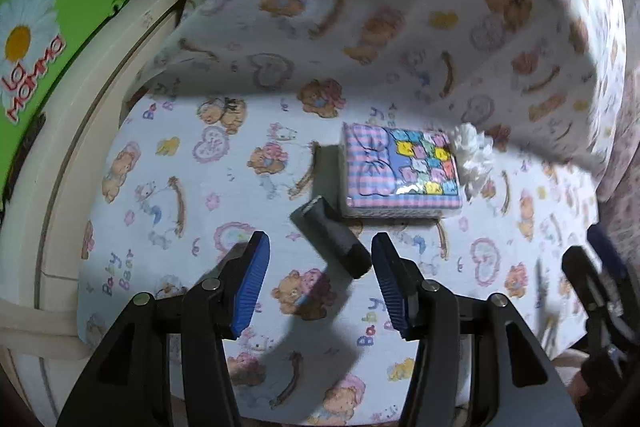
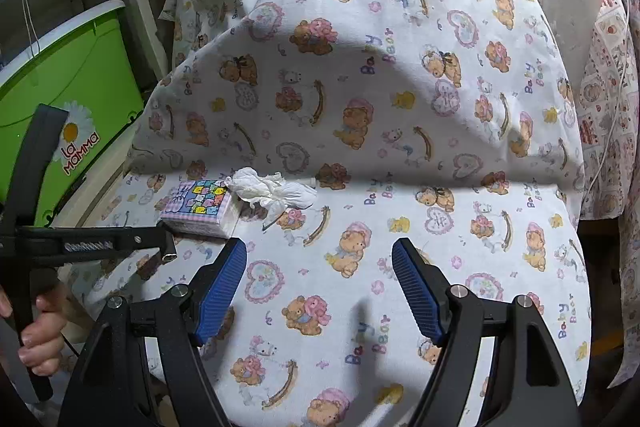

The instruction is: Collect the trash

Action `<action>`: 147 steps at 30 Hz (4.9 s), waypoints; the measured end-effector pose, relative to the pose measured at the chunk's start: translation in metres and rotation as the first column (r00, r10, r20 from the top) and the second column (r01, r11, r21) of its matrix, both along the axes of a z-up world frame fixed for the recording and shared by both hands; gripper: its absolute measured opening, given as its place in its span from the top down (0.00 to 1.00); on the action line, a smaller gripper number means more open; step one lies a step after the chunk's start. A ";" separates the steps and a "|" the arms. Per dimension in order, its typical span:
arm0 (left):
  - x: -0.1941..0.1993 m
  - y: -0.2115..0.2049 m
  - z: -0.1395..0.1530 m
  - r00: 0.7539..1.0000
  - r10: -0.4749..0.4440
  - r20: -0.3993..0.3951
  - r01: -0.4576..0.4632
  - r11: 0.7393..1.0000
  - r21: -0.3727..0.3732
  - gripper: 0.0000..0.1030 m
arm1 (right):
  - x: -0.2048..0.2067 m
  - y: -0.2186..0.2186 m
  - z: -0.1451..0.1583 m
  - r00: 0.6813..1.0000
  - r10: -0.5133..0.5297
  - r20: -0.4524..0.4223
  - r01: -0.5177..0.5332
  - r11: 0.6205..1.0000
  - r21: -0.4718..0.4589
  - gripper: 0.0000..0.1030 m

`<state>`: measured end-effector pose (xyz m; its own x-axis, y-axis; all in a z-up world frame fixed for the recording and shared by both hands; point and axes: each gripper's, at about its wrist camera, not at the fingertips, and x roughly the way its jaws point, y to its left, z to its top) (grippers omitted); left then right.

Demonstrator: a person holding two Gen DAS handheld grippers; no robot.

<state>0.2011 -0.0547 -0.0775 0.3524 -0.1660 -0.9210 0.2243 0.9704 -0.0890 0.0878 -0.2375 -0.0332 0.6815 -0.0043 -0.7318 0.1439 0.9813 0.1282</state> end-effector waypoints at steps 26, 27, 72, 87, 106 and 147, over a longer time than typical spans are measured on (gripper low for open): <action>-0.010 0.035 0.049 0.979 0.066 0.191 -0.065 0.998 -0.013 0.91 | 0.007 -0.011 0.018 0.999 0.042 0.013 -0.043 0.994 0.104 0.25; -0.005 0.038 0.051 0.977 0.077 0.197 -0.077 0.997 -0.009 0.91 | 0.013 -0.011 0.019 0.998 0.060 0.017 -0.062 0.990 0.125 0.25; 0.001 0.056 0.052 0.974 0.112 0.196 -0.113 0.994 -0.003 0.90 | 0.056 -0.045 -0.001 0.997 0.035 -0.071 -0.014 0.960 0.280 0.94; -0.033 0.038 0.048 0.982 0.088 0.169 -0.083 0.996 -0.036 0.90 | 0.016 -0.024 0.007 0.991 0.119 -0.054 -0.101 0.958 0.270 0.94; -0.103 0.027 0.036 0.987 0.029 0.155 -0.021 0.999 -0.049 0.90 | -0.049 0.024 0.003 0.982 0.180 -0.048 -0.167 0.965 0.203 0.94; -0.166 0.029 -0.026 0.991 -0.074 -0.112 0.077 0.997 0.017 0.89 | -0.107 0.075 -0.041 0.856 0.445 -0.264 -0.385 0.888 0.250 0.94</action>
<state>0.0353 -0.0260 -0.1039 0.2344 -0.1686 -0.9574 0.2868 0.9530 -0.0976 -0.0196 -0.1623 -0.0738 0.3319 0.3817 -0.8627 -0.2103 0.9214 0.3268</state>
